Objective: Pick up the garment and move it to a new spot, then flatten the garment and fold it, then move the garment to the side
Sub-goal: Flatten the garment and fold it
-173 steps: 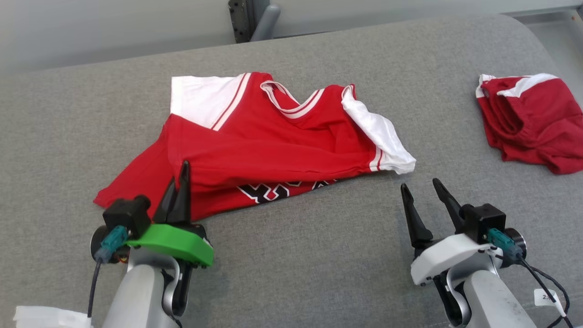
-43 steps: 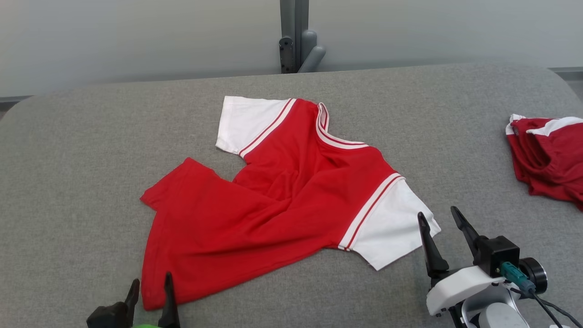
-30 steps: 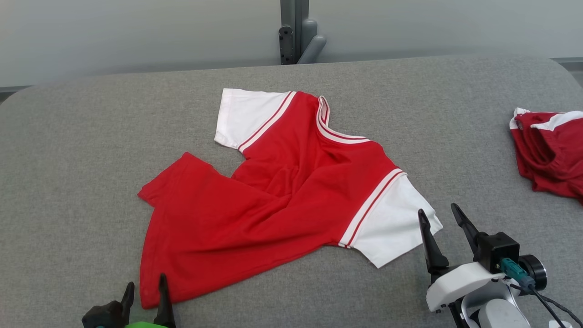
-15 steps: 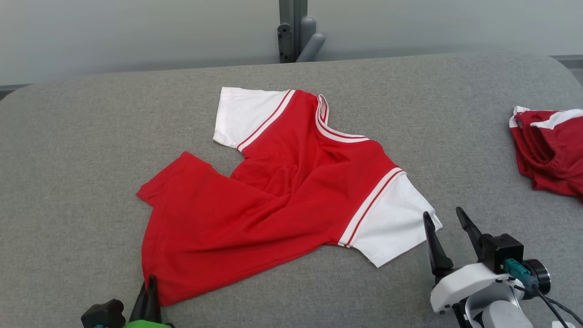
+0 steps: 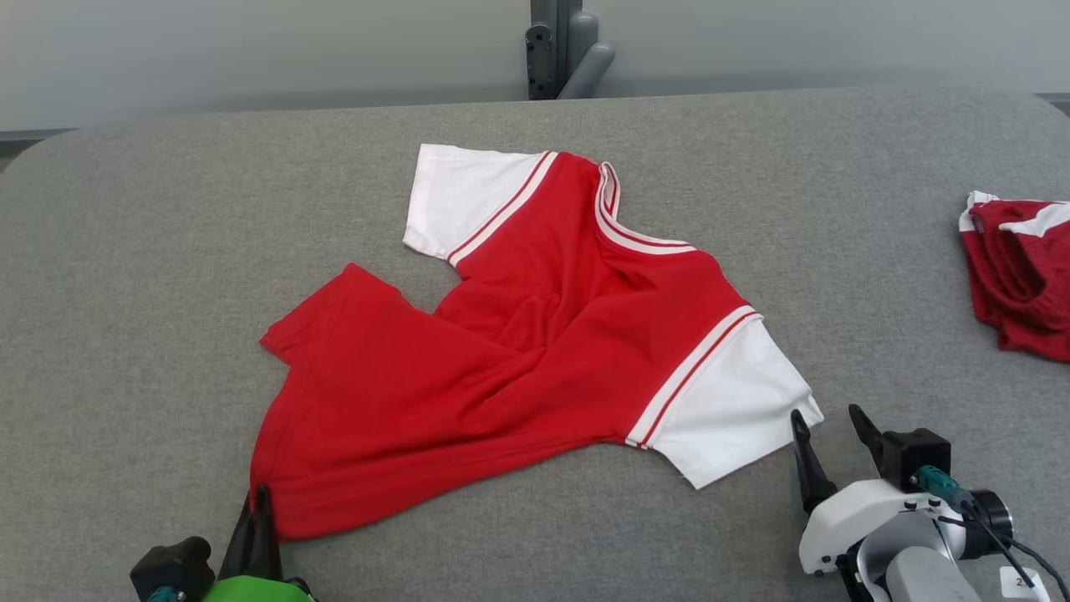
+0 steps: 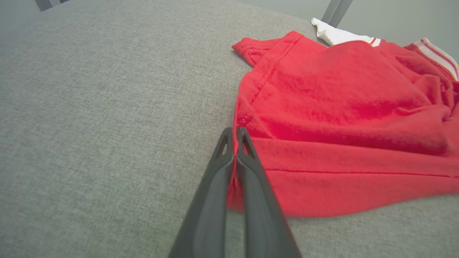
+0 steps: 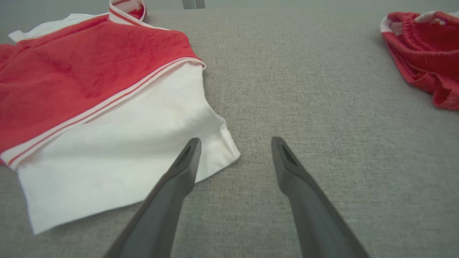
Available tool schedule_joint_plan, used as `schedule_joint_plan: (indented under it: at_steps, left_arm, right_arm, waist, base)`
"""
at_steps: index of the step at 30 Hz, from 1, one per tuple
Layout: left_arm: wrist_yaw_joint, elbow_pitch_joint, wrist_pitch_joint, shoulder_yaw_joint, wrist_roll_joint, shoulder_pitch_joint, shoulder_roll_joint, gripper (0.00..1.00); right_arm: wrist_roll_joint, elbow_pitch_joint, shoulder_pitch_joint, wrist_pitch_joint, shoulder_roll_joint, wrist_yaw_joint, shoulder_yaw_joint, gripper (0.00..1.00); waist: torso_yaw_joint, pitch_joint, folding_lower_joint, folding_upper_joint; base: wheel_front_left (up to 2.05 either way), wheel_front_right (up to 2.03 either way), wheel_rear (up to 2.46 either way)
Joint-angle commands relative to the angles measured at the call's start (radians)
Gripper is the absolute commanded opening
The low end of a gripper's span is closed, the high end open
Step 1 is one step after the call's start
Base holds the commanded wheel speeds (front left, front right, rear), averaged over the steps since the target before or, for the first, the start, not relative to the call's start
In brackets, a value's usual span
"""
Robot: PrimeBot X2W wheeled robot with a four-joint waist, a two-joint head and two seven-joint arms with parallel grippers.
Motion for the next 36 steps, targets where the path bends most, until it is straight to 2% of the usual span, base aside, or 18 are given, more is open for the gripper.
schedule_joint_plan:
  at_steps: [1,5,7,8,16,20,25,28,31,36]
  left_arm:
    - [-0.004,0.002,0.000,0.000,0.006,-0.015,0.004,0.00]
    - [-0.012,0.003,0.000,-0.019,0.011,-0.026,0.004,0.00]
    - [-0.013,0.004,0.000,-0.021,0.014,-0.030,0.004,0.00]
    - [-0.014,0.002,0.000,-0.018,0.015,-0.031,0.004,0.00]
    - [-0.022,-0.044,0.000,0.016,0.024,-0.007,0.004,0.00]
    - [-0.034,-0.140,0.000,0.032,0.059,-0.043,0.004,0.00]
    - [-0.045,-0.272,0.000,0.035,0.110,-0.103,0.039,0.00]
    - [-0.048,-0.354,0.000,0.000,0.130,-0.184,0.103,0.00]
    - [-0.049,-0.405,0.007,-0.056,0.110,-0.284,0.199,0.00]
    - [-0.048,-0.459,0.129,-0.128,0.036,-0.510,0.363,0.00]
  right_arm:
    - [-0.009,0.018,-0.024,-0.003,-0.004,-0.001,0.007,1.00]
    - [-0.010,0.099,-0.059,-0.003,-0.010,-0.001,0.039,1.00]
    - [-0.001,0.128,-0.073,-0.002,-0.014,-0.001,0.051,0.25]
    - [0.003,0.135,-0.075,-0.002,-0.015,-0.001,0.055,0.00]
    - [0.072,0.011,-0.033,-0.003,-0.041,-0.001,0.066,0.00]
    - [0.146,-0.144,-0.038,-0.003,-0.048,-0.001,0.101,0.00]
    - [0.249,-0.350,-0.081,-0.003,-0.079,-0.001,0.126,0.00]
    - [0.317,-0.486,-0.145,-0.003,-0.113,-0.001,0.119,0.00]
    - [0.358,-0.581,-0.228,-0.003,-0.155,-0.001,0.105,0.00]
    - [0.362,-0.652,-0.404,0.022,-0.228,-0.001,0.080,0.00]
  waist:
    - [0.004,0.003,0.0000,0.0026]
    - [0.010,0.007,0.0000,0.0026]
    - [0.011,0.007,0.0000,0.0026]
    - [0.011,0.006,0.0000,0.0026]
    - [-0.007,-0.045,0.0000,0.0026]
    - [-0.019,-0.082,0.0000,0.0026]
    - [-0.026,-0.121,0.0000,0.0026]
    - [-0.027,-0.133,0.0000,0.0026]
    - [-0.022,-0.136,0.0000,0.0026]
    - [-0.010,-0.094,0.0000,0.0026]
  base:
    - [0.00,0.00,0.00]
    - [0.00,0.00,0.00]
    - [0.00,0.00,0.00]
    - [0.00,0.00,0.00]
    - [0.00,0.00,0.00]
    - [0.00,0.00,0.00]
    - [0.00,0.00,0.00]
    - [0.00,0.00,0.00]
    - [0.00,0.00,0.00]
    - [0.00,0.00,0.00]
